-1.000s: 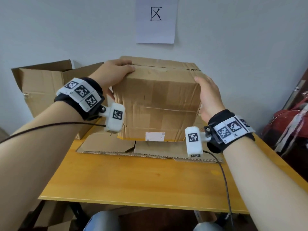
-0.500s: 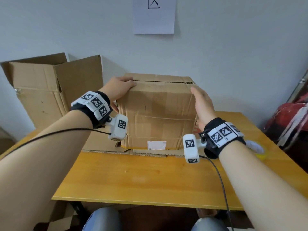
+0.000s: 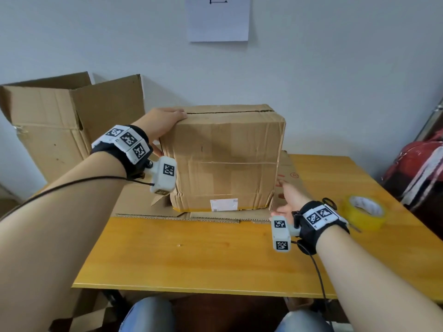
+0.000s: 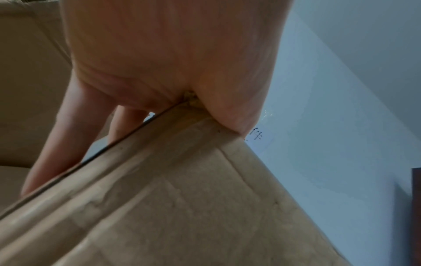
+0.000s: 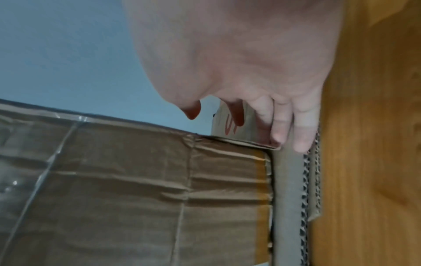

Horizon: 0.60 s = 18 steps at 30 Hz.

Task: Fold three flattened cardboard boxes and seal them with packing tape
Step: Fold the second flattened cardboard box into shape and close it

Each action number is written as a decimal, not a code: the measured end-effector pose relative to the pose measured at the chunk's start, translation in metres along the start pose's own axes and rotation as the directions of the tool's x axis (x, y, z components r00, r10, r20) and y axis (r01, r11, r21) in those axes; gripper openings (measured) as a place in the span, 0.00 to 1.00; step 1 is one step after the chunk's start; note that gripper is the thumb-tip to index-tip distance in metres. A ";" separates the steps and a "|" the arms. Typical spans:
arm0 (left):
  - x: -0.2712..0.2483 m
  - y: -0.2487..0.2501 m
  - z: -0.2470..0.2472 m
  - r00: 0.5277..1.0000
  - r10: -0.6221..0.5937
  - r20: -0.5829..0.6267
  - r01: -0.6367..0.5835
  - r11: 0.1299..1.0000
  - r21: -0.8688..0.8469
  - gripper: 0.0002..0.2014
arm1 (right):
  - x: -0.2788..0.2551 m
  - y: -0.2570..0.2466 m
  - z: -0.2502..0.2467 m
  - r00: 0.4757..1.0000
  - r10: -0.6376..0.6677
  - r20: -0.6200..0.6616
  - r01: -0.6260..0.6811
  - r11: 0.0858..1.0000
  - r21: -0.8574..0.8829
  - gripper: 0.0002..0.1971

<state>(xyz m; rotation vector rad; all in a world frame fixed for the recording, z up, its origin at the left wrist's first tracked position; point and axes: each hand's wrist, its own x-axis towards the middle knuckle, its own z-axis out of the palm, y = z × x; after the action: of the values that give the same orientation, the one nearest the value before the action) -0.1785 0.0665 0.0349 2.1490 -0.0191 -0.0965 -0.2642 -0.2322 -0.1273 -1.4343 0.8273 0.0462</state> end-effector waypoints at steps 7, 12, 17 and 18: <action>0.009 -0.042 0.000 0.988 -0.155 -0.003 0.154 0.981 -0.114 0.23 | 0.002 0.005 -0.001 0.999 0.031 -0.024 -0.030 0.998 0.057 0.24; 0.006 -0.027 0.005 0.995 -0.096 0.004 0.096 0.995 -0.014 0.16 | 0.008 0.007 -0.015 0.990 -0.075 -0.117 0.117 0.903 0.413 0.20; 0.004 -0.022 0.024 0.997 -0.040 0.061 0.036 0.997 0.067 0.19 | -0.001 0.009 -0.012 0.999 -0.036 0.026 0.012 0.773 0.634 0.22; 0.002 -0.021 0.029 0.997 -0.022 0.073 0.016 0.997 0.081 0.19 | 0.004 0.012 -0.012 1.000 -0.021 0.022 0.004 0.805 0.593 0.22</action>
<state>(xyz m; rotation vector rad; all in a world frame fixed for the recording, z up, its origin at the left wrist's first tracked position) -0.1787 0.0539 0.0018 2.2259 -0.0465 -0.1887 -0.2733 -0.2425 -0.1383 -0.8371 0.7223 -0.1922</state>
